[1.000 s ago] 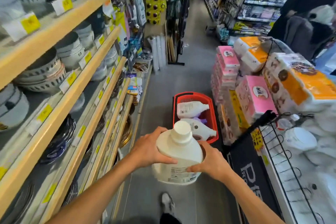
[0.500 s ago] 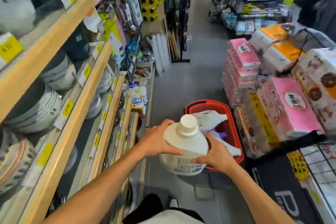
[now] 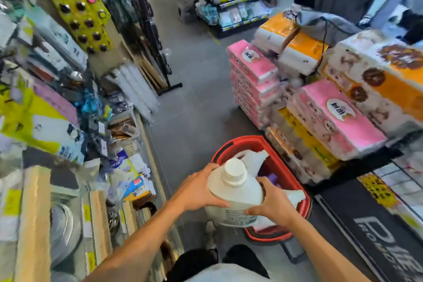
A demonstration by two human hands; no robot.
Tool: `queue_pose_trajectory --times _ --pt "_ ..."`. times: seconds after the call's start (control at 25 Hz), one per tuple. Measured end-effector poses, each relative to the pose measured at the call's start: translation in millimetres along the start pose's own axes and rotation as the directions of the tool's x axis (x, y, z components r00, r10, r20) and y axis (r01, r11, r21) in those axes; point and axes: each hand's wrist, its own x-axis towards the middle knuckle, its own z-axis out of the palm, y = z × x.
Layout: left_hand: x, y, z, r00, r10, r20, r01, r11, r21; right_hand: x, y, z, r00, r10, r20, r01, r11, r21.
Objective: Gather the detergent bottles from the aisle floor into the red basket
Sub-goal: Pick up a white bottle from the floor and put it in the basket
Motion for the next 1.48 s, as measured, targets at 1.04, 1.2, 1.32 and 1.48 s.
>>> queue_pose_trajectory --times 1.04,1.2,1.32,1.48 --pt "369.9 -37.5 114.0 0.803 0.159 0.575 -0.156 0.986 -0.055 161.7 151.5 85.1 0.663 0.732 -0.154 -0.415 0.532 0.738" --pt "422.7 -61.6 151.4 0.808 0.055 0.586 -0.100 0.994 0.045 208.2 200.4 96.0 0.662 0.747 -0.061 -0.424 0.441 0.791" --pt "445.8 -67.7 174.6 0.818 -0.025 0.574 -0.140 0.960 0.241 235.3 223.8 105.5 0.637 0.771 0.017 -0.451 0.355 0.819" --pt "438.8 -40.6 183.9 0.556 -0.190 0.809 -0.589 0.598 0.544 244.7 232.6 101.3 0.515 0.852 0.092 -0.507 0.216 0.835"
